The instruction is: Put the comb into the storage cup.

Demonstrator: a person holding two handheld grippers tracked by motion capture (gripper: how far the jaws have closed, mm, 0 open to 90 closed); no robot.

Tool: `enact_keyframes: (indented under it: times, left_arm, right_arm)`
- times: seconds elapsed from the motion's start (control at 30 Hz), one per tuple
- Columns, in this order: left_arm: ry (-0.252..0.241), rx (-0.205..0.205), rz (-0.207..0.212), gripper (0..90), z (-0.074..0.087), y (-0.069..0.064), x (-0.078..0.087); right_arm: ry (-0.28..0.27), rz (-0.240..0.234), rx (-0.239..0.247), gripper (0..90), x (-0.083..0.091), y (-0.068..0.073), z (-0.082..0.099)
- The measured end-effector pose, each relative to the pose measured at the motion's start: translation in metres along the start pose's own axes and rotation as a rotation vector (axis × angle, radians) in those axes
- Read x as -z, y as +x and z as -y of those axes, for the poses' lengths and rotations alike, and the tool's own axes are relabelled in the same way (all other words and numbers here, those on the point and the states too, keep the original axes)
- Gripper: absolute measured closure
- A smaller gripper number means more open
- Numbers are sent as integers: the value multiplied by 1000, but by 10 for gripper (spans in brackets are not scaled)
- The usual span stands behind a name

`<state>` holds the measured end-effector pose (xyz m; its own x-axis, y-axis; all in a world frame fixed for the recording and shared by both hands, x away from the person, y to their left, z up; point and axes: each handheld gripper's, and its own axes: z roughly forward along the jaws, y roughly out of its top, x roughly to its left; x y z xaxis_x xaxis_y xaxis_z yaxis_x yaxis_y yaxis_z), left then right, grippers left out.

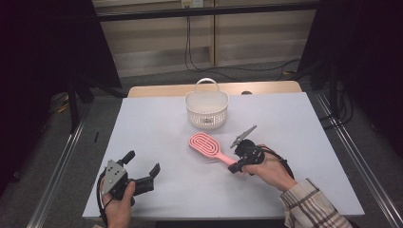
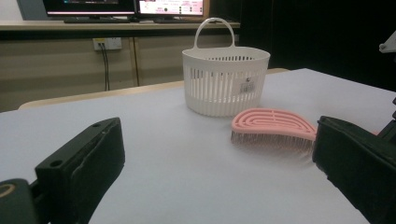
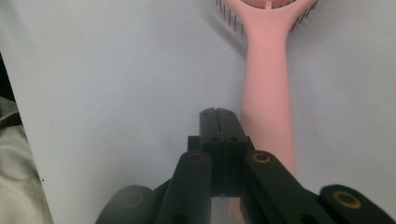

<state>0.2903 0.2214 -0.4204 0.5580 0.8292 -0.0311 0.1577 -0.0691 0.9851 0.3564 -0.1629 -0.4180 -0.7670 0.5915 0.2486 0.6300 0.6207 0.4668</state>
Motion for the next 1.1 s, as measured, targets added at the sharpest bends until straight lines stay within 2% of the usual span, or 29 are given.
enact_keyframes:
  times: [0.27,0.37,0.4,0.47,0.53,0.7,0.8,0.83,0.93,0.97,1.0,1.1]
  left_arm:
    - [-1,0,-1,24,0,0,0]
    - [-1,1,-2,24,0,0,0]
    - [-1,0,-1,24,0,0,0]
    - [-2,1,0,24,0,0,0]
    - [-2,-2,-1,24,0,0,0]
    - [-2,0,-2,24,0,0,0]
    - [-2,-2,-4,24,0,0,-1]
    - [-2,-1,-3,24,0,0,-1]
    - [-3,0,-3,24,0,0,-1]
    - [-3,0,-3,24,0,0,-1]
    - [-2,-1,-3,24,0,0,0]
    - [-2,0,0,24,0,-1,-1]
  right_arm:
    - [-17,-25,13,900,1,3,-1]
    - [-55,-44,27,900,6,4,-2]
    - [-84,-48,40,900,9,4,-2]
    - [-96,-48,39,900,10,4,-3]
    - [-132,-44,51,900,14,3,-3]
    - [-169,-54,51,887,17,0,-3]
    - [-200,-51,60,810,19,-1,-4]
    - [-200,-51,60,810,19,-1,-4]
    - [-220,-37,67,692,22,-1,-5]
    - [-231,-40,83,586,23,-1,-5]
    - [-231,-40,83,586,23,-1,-5]
    - [-239,-39,89,448,23,0,-6]
